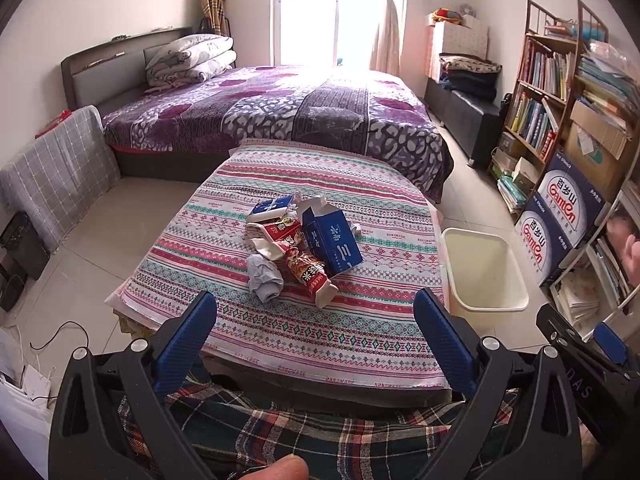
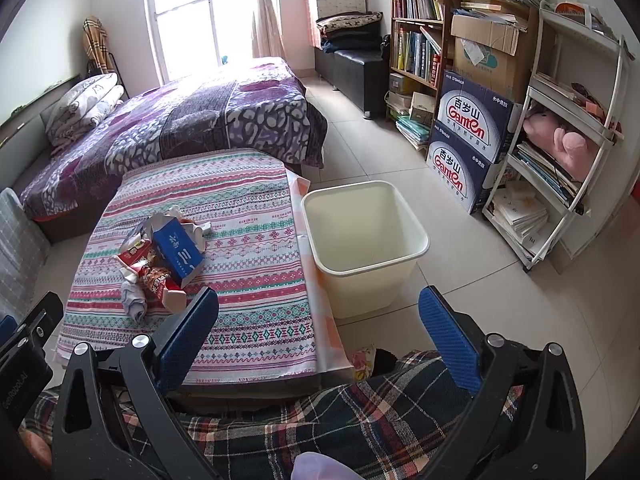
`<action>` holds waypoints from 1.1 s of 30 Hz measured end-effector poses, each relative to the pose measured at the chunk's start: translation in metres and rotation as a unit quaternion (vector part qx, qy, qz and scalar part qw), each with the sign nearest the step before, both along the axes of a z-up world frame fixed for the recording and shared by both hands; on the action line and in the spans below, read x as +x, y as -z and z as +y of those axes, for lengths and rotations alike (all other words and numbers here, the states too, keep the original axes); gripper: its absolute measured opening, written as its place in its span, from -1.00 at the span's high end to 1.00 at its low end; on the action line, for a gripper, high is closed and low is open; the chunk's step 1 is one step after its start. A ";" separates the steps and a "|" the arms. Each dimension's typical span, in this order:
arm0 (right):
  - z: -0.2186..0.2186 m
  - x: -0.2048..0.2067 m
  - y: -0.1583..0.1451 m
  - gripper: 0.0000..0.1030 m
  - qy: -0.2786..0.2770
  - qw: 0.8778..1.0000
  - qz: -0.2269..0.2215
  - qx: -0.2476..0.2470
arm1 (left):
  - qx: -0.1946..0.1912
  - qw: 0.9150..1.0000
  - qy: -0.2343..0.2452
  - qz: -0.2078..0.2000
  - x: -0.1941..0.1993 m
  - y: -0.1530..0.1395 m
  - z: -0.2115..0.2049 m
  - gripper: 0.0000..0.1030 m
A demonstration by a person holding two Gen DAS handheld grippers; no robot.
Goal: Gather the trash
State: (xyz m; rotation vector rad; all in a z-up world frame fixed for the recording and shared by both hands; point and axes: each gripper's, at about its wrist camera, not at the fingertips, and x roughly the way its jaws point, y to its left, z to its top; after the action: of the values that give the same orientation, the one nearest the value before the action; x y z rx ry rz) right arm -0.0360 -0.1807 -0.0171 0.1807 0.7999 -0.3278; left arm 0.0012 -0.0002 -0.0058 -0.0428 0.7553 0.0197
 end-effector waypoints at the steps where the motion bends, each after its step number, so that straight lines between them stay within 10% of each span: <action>1: 0.000 0.000 0.000 -0.86 0.000 1.000 0.000 0.000 | 0.000 1.000 0.000 0.000 0.000 0.000 0.000 -0.86; 16: -0.002 0.002 0.005 -0.86 0.001 1.000 0.006 0.010 | -0.001 1.000 -0.001 0.010 0.006 0.010 0.008 -0.86; 24: -0.013 0.050 0.024 -0.87 -0.033 0.990 0.052 0.126 | 0.012 0.997 -0.022 0.070 0.060 0.023 0.029 -0.86; 29: -0.013 0.109 0.049 -0.87 -0.079 0.952 0.118 0.272 | -0.022 0.994 -0.017 0.103 0.117 0.040 0.047 -0.86; 33: -0.015 0.156 0.086 -0.86 -0.086 0.896 0.176 0.398 | -0.007 0.986 -0.019 0.163 0.161 0.074 0.062 -0.87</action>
State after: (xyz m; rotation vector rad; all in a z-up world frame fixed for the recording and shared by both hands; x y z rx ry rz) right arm 0.1203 -0.1958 -0.1033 0.8333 1.2741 0.1640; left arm 0.1627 0.0622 -0.0793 -0.0674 1.0830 0.0589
